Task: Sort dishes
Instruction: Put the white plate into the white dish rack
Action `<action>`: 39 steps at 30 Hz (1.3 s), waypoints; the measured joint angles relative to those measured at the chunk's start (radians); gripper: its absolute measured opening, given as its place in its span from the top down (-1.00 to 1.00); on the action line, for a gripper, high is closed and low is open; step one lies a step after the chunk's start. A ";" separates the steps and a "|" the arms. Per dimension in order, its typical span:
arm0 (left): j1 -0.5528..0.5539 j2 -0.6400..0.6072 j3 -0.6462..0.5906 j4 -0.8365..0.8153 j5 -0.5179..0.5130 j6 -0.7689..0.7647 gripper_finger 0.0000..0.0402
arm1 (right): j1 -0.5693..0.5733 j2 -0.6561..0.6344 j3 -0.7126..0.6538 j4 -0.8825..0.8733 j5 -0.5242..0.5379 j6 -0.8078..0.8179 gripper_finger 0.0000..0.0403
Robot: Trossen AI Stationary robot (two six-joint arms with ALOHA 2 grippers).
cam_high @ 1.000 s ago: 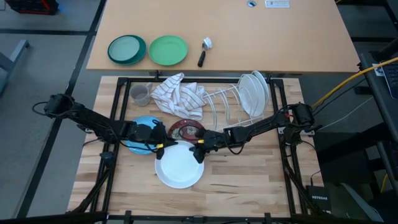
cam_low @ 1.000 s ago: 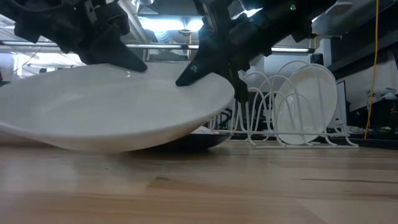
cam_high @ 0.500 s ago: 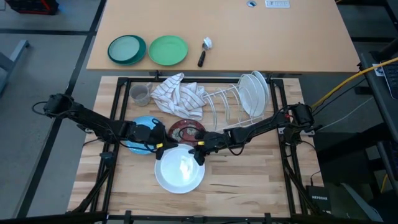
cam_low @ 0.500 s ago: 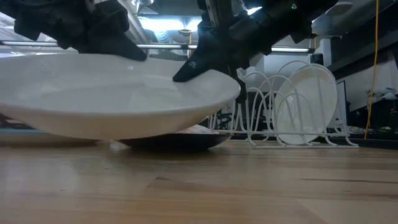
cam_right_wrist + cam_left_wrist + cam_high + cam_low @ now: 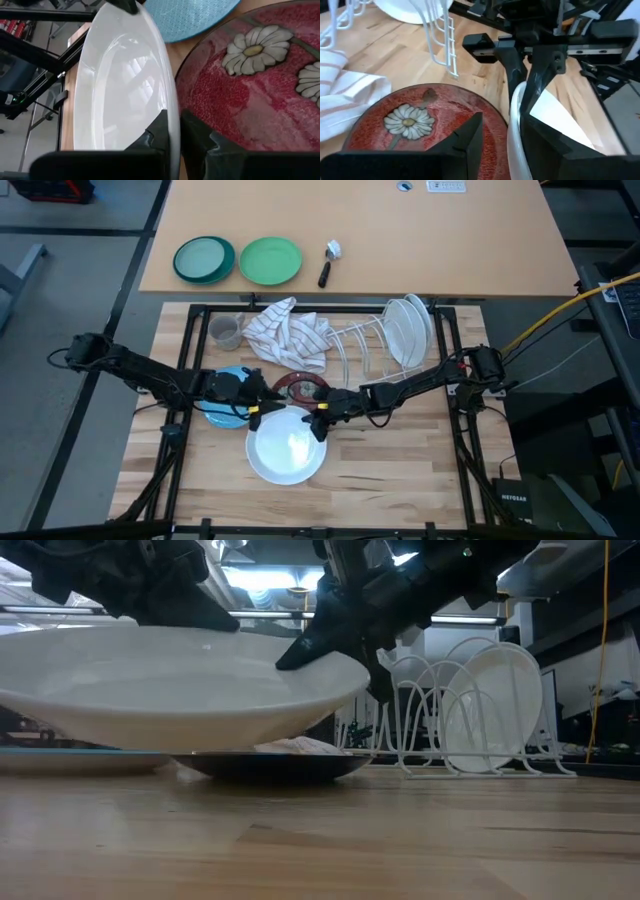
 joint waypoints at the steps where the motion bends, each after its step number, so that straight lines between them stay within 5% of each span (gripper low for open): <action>1: -0.003 -0.002 0.000 0.001 0.006 0.000 0.42 | 0.001 0.000 0.000 -0.001 -0.004 -0.003 0.84; 14: -0.005 -0.014 -0.001 -0.031 0.039 0.054 0.41 | 0.002 -0.001 0.000 0.000 -0.002 -0.022 0.84; 22: 0.047 -0.188 -0.002 -0.128 0.039 0.057 0.41 | 0.004 -0.007 0.128 -0.052 -0.045 -0.171 0.84; 29: 0.091 -0.442 -0.002 -0.224 0.039 0.057 0.41 | -0.001 -0.016 0.361 -0.474 0.021 -0.365 0.84; 39: 0.124 -0.699 -0.002 -0.355 0.035 0.057 0.41 | -0.006 -0.019 0.773 -1.062 0.293 -0.527 0.84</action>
